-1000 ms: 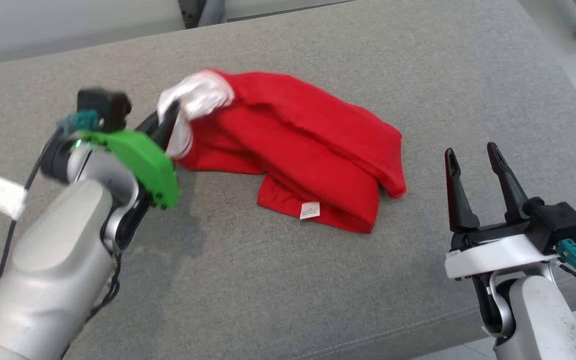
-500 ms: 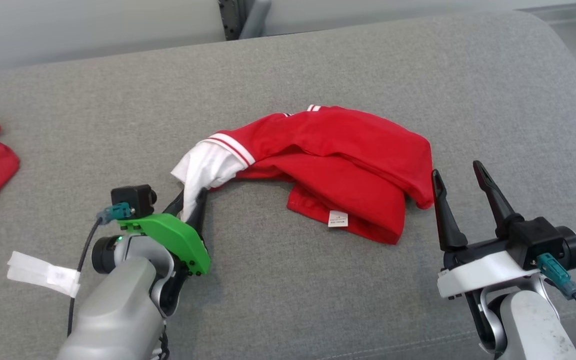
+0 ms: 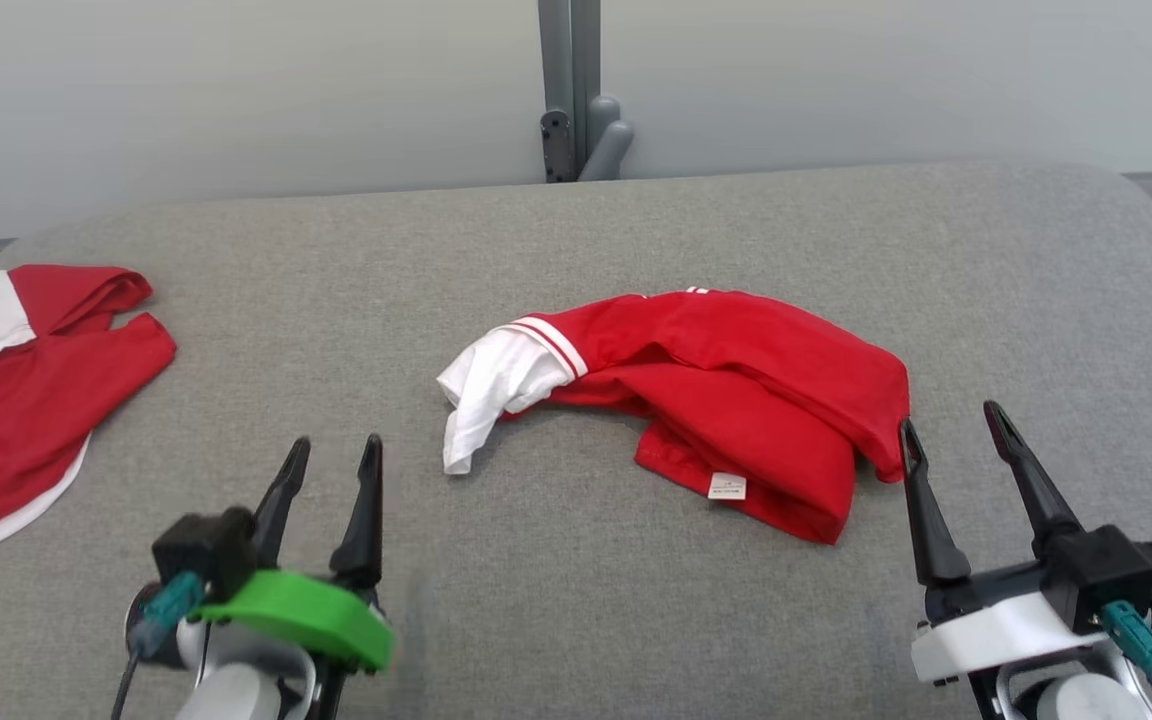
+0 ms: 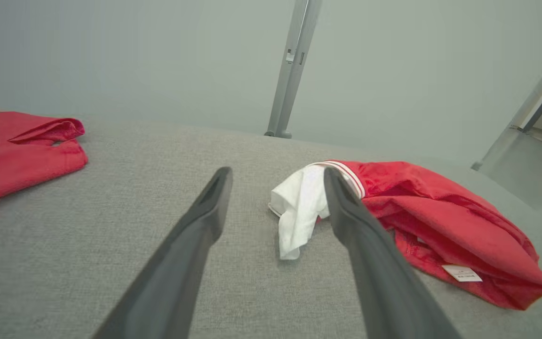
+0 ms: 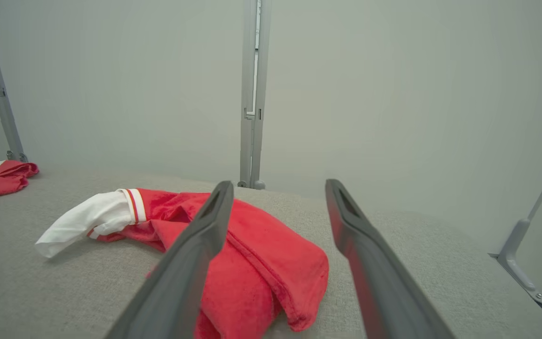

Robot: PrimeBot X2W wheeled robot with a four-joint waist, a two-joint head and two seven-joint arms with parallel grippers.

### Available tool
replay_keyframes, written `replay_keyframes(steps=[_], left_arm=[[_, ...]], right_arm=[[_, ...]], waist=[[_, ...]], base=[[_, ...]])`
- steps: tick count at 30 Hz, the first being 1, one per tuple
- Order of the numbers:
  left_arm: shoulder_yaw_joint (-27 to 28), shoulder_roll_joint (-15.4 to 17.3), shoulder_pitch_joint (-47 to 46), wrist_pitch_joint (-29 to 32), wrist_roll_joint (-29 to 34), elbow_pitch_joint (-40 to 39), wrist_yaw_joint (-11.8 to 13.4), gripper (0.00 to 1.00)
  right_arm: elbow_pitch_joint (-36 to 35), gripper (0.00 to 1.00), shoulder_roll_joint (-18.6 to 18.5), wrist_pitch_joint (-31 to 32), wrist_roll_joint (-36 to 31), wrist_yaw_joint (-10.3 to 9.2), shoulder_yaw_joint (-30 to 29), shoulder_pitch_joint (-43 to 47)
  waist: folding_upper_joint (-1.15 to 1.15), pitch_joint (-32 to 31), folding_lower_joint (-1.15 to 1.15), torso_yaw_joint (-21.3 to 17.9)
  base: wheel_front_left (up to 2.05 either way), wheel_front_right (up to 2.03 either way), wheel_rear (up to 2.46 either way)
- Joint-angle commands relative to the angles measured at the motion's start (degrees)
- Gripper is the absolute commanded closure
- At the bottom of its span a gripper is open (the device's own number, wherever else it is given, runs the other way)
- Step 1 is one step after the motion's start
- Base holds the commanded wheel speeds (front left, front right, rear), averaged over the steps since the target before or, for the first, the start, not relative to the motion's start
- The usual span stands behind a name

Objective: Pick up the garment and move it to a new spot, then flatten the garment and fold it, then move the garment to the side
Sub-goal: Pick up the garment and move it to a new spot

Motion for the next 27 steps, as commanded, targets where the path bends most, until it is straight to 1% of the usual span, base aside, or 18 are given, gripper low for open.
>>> replay_keyframes(steps=[1, 3, 7, 9, 12, 15, 17, 18, 22, 27], left_arm=[[1.52, 0.35, 3.48, -0.17, 2.27, -1.49, 0.34, 0.0], [4.72, -0.17, 7.53, -0.17, 4.8, -3.99, 0.09, 0.0], [10.48, -0.93, 14.48, -0.18, 9.68, -5.38, -1.61, 0.0], [14.38, -2.05, 17.18, -0.18, 10.82, -5.86, -1.9, 0.0], [19.21, -3.58, 20.61, -0.18, 13.74, -6.95, -3.0, 0.0], [23.18, -4.85, 22.86, -0.18, 16.63, -7.89, -4.92, 0.0], [24.91, -5.55, 23.53, -0.19, 18.33, -8.34, -6.21, 0.0], [24.91, -5.55, 23.53, -0.19, 18.33, -8.34, -6.21, 0.0], [27.38, -6.85, 24.06, -0.19, 20.39, -8.3, -7.92, 0.0], [28.65, -7.97, 23.71, -0.19, 21.54, -7.6, -8.71, 0.0]], right_arm=[[-0.11, 0.0, -0.15, -0.19, -0.61, -0.04, -0.26, 1.6], [-0.01, 0.0, -0.15, -0.2, -1.2, -0.04, -0.33, 2.7], [0.76, 0.0, -0.17, -0.19, -1.82, -0.04, -0.78, 4.66], [1.53, 0.0, -0.29, -0.19, -2.19, -0.04, -0.96, 5.03], [2.8, 0.0, -0.29, -0.19, -2.51, -0.04, -2.57, 5.89], [4.37, 0.0, -0.24, -0.19, -2.13, -0.04, -4.15, 6.45], [5.48, 0.0, -0.34, -0.19, -2.02, -0.04, -5.22, 6.86], [5.48, 0.0, -0.34, -0.19, -2.02, -0.04, -5.22, 6.86], [7.07, 0.0, -0.3, -0.19, -2.13, -0.04, -6.68, 6.92], [7.66, 0.0, -0.22, -0.19, -1.84, -0.04, -7.08, 5.74]], waist=[[0.0, -2.39, 0.0, 2.16], [0.0, -2.81, 0.0, 2.33], [0.0, -3.5, 0.0, 2.0], [0.0, -3.7, 0.0, 1.19], [0.0, -3.72, 0.0, 0.6], [0.0, -3.56, 0.0, 0.56], [0.0, -3.45, 0.0, 0.76], [0.0, -3.45, 0.0, 0.76], [0.0, -3.32, 0.0, 0.87], [0.0, -3.28, 0.0, 0.94]], base=[[0.0, 0.0, 0.0], [0.0, 0.0, 0.0], [0.0, 0.0, 0.0], [0.0, 0.0, 0.0], [0.0, 0.0, 0.0], [0.0, 0.0, 0.0], [0.0, 0.0, 0.0], [0.0, 0.0, 0.0], [0.0, 0.0, 0.0], [0.0, 0.0, 0.0]])
